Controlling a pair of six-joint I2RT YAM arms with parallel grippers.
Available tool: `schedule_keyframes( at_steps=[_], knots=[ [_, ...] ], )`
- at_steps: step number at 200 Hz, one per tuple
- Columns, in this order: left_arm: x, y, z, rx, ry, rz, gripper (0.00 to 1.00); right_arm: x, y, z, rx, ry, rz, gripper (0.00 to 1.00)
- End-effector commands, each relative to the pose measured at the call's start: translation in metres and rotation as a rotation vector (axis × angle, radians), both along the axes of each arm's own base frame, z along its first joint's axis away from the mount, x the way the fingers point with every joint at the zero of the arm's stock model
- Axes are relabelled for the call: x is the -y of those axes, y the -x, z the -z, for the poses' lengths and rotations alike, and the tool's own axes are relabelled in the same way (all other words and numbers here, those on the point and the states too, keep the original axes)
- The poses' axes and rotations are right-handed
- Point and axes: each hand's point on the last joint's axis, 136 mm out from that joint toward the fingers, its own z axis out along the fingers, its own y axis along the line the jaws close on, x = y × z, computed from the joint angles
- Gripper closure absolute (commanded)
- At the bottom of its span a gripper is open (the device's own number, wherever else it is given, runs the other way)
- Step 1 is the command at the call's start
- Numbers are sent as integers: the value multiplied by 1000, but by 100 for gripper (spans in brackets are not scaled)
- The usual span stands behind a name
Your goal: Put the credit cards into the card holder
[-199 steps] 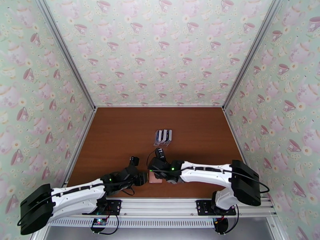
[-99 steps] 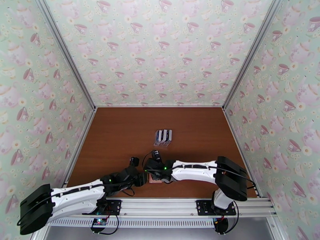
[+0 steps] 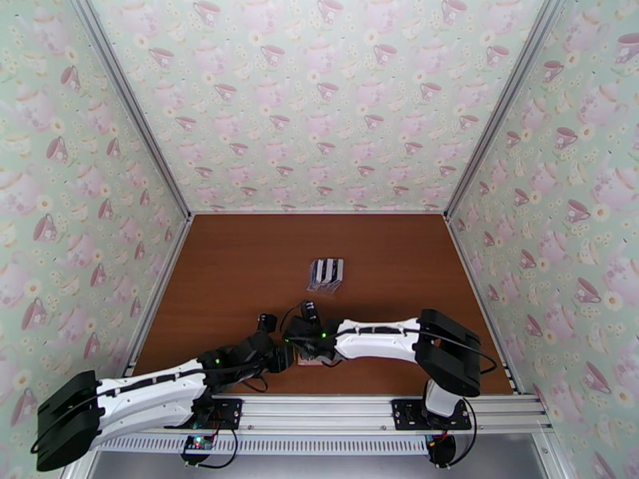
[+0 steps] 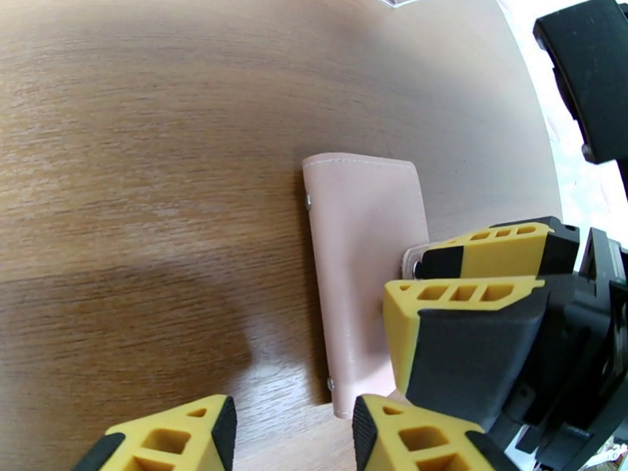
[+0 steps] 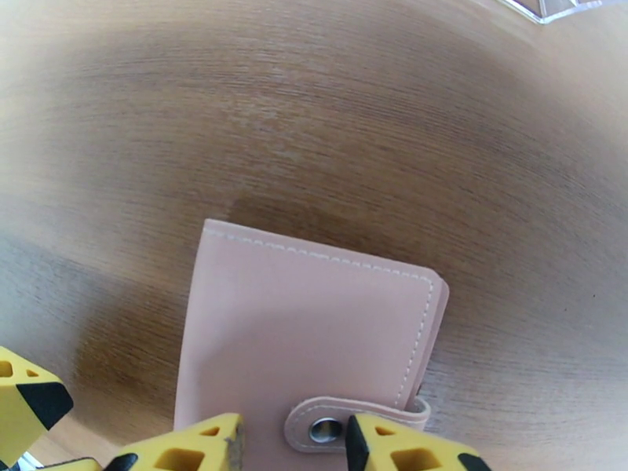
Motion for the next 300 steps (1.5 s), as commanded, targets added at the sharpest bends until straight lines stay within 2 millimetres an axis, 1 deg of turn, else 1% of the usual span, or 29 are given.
schedule_keyframes(
  at_steps=[1,23,46,70,105,138,169,193,211,235,266,300],
  knots=[
    [-3,2,7,-20,-16,-10,54,4,-1,11,-32,4,31,59],
    [1,2,8,-23,-24,-3,54,8,0,20,-52,7,42,62],
    [7,0,8,-23,-30,8,54,9,2,25,-66,2,44,70],
    [14,0,9,-25,-30,20,54,12,4,26,-69,5,47,73],
    [23,-3,7,-14,-10,27,52,17,5,23,-66,-7,55,81],
    [25,-10,6,5,-22,9,50,18,5,21,-71,-33,56,88],
    [26,-17,8,14,-73,-4,48,17,5,15,-68,-60,52,88],
    [24,-20,11,12,-105,-19,48,16,3,0,-51,-94,47,87],
    [20,-21,15,5,-142,-30,48,19,1,-10,-38,-110,51,86],
    [19,-22,17,2,-164,-36,54,29,-2,-17,-26,-106,63,85],
    [21,-23,22,-13,-179,-35,59,47,-3,-16,-26,-75,85,84],
    [23,-22,26,-32,-187,-32,62,67,-3,-14,-23,-48,114,83]
  ],
)
